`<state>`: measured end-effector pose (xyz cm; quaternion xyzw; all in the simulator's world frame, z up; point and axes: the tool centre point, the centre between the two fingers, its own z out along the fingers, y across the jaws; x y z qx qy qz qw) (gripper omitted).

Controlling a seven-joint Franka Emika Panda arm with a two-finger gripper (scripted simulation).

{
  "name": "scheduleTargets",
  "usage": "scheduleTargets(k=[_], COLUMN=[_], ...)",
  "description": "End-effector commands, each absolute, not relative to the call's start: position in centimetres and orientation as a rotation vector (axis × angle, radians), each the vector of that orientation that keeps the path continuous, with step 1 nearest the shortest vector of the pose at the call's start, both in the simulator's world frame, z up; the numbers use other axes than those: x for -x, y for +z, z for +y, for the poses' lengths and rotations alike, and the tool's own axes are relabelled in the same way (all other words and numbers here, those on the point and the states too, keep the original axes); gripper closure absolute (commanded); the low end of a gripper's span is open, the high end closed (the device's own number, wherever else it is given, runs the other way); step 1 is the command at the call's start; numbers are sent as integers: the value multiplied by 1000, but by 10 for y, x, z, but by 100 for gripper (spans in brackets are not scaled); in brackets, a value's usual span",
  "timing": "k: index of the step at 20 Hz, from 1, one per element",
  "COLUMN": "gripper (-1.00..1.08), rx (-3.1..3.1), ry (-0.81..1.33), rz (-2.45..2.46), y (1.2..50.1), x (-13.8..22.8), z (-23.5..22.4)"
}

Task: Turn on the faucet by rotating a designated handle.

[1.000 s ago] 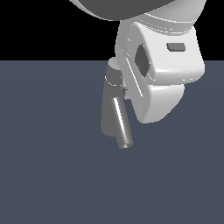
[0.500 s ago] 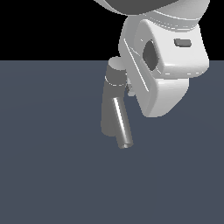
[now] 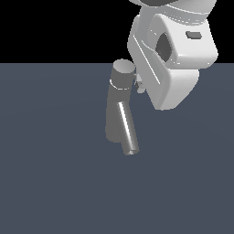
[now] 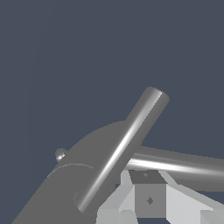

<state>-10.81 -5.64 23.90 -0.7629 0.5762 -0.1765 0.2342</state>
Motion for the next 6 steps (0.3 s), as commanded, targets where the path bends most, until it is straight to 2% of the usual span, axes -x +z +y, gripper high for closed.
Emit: scheduleTargets(k=[1, 6], gripper=[108, 108], rx=[2049, 2044], ry=[-511, -512], rz=[1656, 1665], y=[241, 246], x=[103, 94], z=[-90, -103])
